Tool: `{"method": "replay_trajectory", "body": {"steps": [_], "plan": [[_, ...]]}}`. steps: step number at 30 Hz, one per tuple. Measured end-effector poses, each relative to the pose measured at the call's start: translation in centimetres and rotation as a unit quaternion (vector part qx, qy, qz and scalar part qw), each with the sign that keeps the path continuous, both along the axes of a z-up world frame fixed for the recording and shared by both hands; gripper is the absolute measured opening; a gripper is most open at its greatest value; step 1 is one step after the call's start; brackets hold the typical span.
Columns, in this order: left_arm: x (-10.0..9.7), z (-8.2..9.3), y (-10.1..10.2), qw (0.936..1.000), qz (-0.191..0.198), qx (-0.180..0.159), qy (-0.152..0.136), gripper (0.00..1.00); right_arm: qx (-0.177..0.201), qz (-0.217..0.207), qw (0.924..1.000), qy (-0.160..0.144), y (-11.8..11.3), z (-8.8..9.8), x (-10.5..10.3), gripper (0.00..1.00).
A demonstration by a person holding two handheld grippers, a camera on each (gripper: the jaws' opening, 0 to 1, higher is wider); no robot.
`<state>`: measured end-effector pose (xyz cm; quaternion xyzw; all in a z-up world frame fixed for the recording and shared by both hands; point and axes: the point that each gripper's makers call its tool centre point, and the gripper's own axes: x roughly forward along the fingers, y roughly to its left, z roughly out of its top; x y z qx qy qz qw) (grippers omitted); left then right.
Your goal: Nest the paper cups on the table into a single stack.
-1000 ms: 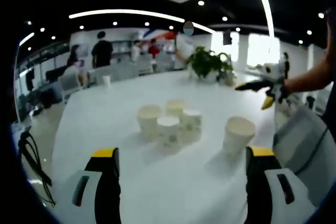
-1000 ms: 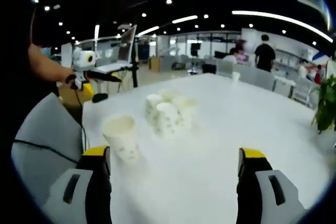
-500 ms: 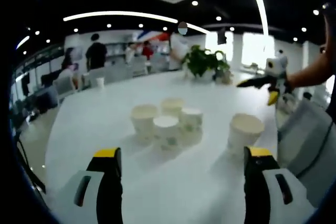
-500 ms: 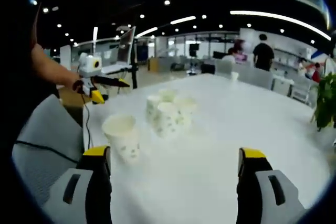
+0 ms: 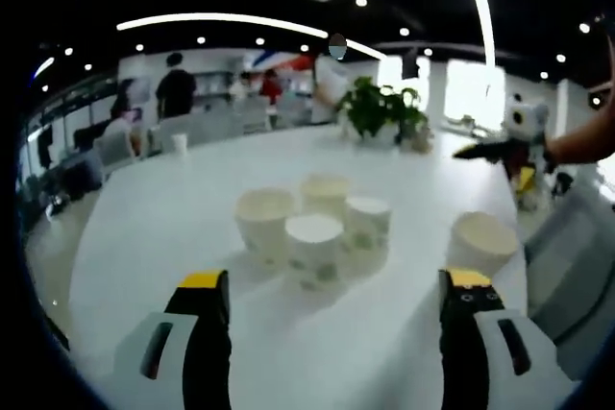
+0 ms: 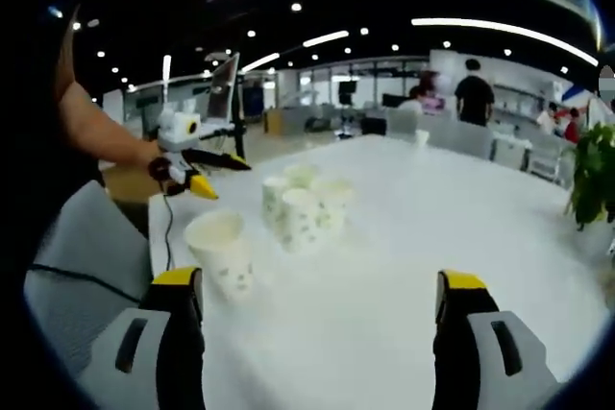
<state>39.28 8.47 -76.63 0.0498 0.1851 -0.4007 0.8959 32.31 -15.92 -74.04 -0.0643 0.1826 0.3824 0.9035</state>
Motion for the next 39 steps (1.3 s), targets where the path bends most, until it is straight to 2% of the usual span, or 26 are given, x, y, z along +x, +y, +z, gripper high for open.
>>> {"method": "replay_trajectory", "body": {"steps": [5, 18, 30, 37, 39], "plan": [[1.0, -0.6, -0.6, 0.9999, 0.006, -0.008, 0.003, 0.81, 0.001, -0.002, 1.0000, 0.003, -0.2, -0.1, 0.0, 1.00], [3.0, -2.1, -1.9, 1.0000, 0.005, 0.004, 0.007, 0.68, 0.003, -0.006, 0.9999, 0.013, -0.3, -0.7, -0.2, 1.00], [4.5, -2.4, -3.4, 0.9999, -0.003, 0.011, 0.005, 0.58, 0.006, -0.015, 0.9997, 0.017, -0.4, -0.8, -0.2, 1.00], [5.0, -2.7, -3.8, 0.9997, -0.008, 0.021, 0.005, 0.47, 0.008, -0.020, 0.9996, 0.020, -0.6, -0.9, -0.3, 1.00], [5.0, -2.7, -3.9, 0.9996, -0.011, 0.025, 0.006, 0.41, 0.010, -0.020, 0.9995, 0.021, -0.5, -0.9, -0.3, 1.00]]}}
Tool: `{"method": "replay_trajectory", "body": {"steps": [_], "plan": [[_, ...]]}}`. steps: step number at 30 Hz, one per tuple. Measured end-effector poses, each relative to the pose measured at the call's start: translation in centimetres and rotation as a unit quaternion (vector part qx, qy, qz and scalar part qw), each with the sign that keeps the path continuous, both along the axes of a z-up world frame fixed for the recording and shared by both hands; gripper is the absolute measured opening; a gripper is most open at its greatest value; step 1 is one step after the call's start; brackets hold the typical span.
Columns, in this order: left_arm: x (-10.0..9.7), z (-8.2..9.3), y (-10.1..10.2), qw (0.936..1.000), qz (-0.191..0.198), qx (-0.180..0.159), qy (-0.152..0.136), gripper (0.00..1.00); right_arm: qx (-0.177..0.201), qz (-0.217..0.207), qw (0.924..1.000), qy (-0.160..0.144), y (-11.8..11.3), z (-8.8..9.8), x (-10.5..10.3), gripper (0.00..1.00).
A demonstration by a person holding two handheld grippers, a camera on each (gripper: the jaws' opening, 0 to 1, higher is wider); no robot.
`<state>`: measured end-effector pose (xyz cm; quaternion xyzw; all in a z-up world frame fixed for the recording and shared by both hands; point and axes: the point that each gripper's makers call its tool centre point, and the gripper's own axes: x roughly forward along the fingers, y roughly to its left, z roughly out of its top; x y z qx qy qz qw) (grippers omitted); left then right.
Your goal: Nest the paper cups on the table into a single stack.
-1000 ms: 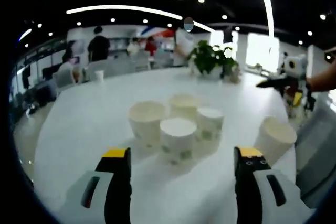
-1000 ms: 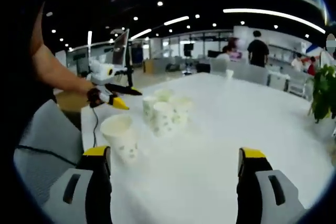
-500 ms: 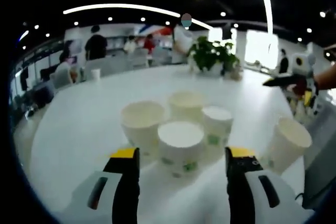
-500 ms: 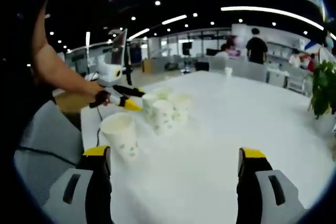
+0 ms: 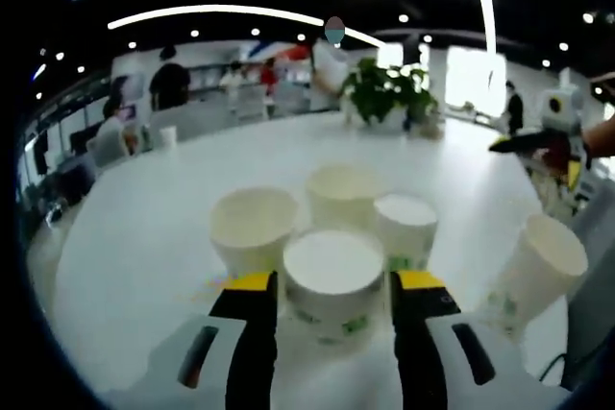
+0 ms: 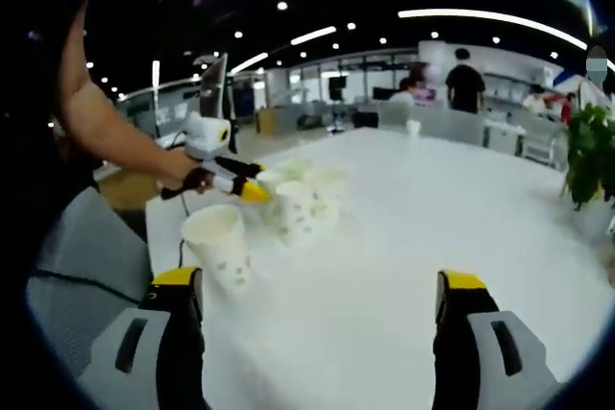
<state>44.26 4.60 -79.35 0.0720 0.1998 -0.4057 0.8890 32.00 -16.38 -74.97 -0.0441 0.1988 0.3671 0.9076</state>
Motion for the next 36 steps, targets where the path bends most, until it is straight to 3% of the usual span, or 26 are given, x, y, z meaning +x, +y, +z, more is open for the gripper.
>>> {"method": "replay_trajectory", "body": {"steps": [19, 36], "plan": [[0.0, 0.1, 0.3, 1.0000, -0.003, -0.006, 0.005, 0.36, 0.000, 0.001, 1.0000, -0.001, 0.3, 0.1, -0.1, 1.00], [-0.5, 2.2, -0.1, 0.9995, -0.031, 0.003, 0.002, 0.35, 0.000, 0.005, 1.0000, -0.005, 0.5, 0.2, 0.0, 1.00]]}}
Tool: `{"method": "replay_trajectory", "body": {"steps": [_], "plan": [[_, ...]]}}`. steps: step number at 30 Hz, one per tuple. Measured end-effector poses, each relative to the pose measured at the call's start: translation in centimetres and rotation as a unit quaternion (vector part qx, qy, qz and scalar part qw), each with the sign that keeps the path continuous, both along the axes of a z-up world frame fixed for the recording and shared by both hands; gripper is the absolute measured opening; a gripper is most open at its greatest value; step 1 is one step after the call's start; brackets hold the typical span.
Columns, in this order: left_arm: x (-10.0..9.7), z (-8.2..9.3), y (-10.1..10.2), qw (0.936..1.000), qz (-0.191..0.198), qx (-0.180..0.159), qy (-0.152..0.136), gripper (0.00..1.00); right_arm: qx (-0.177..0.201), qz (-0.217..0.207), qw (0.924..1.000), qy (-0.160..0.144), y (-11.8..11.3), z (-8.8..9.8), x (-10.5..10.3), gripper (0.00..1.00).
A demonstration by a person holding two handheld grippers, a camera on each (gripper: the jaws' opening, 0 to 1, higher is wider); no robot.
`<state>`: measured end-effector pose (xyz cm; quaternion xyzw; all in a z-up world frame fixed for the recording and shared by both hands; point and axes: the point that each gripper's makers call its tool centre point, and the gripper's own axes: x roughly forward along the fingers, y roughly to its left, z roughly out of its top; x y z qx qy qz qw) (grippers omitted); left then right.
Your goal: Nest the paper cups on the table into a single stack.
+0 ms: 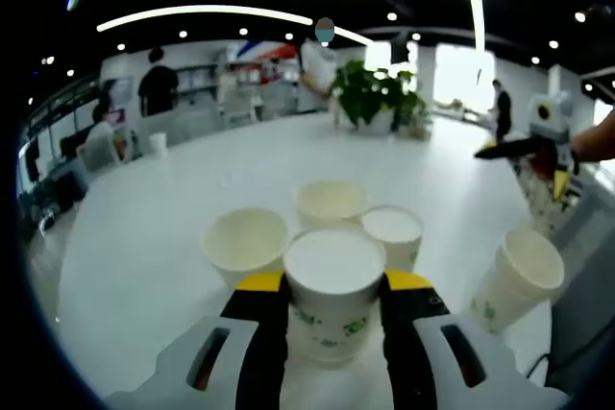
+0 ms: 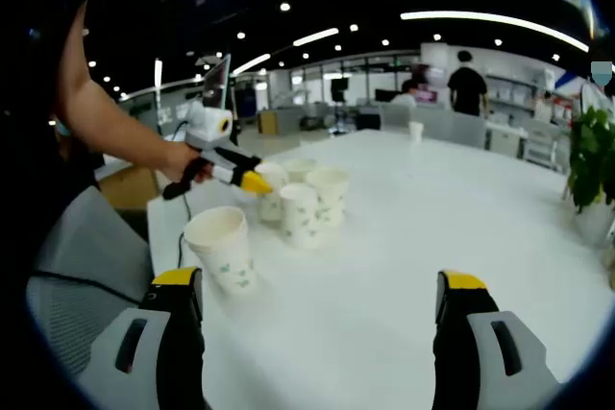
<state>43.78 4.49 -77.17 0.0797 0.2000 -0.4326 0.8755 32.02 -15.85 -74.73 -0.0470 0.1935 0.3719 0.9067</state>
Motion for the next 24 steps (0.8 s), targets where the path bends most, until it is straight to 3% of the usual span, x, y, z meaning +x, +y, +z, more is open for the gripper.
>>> {"method": "replay_trajectory", "body": {"steps": [24], "plan": [[0.3, 4.3, -0.4, 0.9996, -0.027, -0.009, 0.005, 0.34, 0.001, 0.004, 0.9999, -0.010, 0.1, 0.7, 0.3, 1.00]]}}
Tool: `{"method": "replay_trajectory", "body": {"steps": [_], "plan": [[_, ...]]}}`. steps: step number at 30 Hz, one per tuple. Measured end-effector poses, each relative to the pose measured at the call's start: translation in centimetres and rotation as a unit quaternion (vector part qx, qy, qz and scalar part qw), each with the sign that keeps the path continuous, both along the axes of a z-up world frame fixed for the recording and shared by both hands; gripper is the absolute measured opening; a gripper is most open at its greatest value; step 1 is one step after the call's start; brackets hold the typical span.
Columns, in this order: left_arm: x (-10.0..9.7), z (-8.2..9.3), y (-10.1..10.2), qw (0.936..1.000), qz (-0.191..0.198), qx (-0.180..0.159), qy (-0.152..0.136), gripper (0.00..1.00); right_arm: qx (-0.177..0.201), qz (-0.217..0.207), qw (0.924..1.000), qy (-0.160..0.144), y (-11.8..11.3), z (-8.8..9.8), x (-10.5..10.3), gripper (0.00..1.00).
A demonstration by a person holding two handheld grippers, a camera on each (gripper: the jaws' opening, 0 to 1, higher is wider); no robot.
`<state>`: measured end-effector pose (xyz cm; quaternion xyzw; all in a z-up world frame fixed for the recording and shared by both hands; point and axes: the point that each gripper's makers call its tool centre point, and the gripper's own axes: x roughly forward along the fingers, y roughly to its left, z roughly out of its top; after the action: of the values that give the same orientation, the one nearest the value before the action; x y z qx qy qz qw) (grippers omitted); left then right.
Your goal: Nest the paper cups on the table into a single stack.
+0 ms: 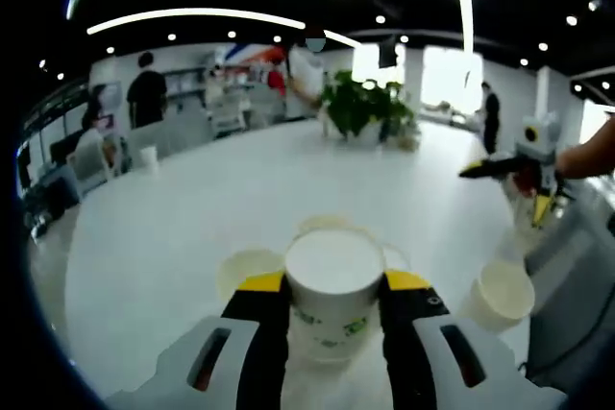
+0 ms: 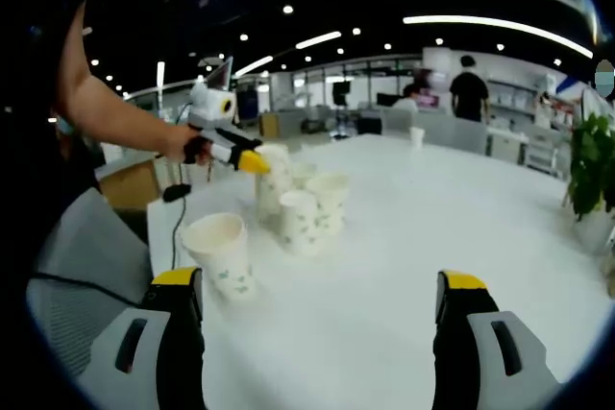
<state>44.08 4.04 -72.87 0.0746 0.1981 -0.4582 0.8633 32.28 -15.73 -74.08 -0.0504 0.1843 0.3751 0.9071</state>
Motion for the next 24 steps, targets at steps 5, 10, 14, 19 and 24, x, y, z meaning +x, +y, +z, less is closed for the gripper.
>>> {"method": "replay_trajectory", "body": {"steps": [5, 10, 14, 19, 24], "plan": [[0.3, 1.0, 0.0, 1.0000, -0.005, 0.001, -0.002, 0.34, 0.001, 0.002, 1.0000, -0.002, 0.2, 0.1, 0.0, 1.00], [0.6, 2.2, 0.0, 0.9999, -0.010, 0.004, -0.003, 0.34, 0.000, 0.003, 1.0000, -0.003, 0.2, 0.1, 0.0, 1.00], [0.7, 3.2, -0.2, 0.9999, -0.014, -0.006, 0.004, 0.34, 0.000, 0.004, 1.0000, -0.004, 0.3, 0.2, 0.0, 1.00], [0.5, 3.8, -0.6, 0.9997, -0.023, 0.000, 0.004, 0.34, -0.003, 0.006, 1.0000, -0.005, 0.3, 0.3, 0.0, 1.00], [0.5, 4.9, -1.0, 0.9994, -0.034, 0.006, 0.000, 0.34, -0.004, 0.008, 0.9999, -0.006, 0.4, 0.4, -0.1, 1.00]]}}
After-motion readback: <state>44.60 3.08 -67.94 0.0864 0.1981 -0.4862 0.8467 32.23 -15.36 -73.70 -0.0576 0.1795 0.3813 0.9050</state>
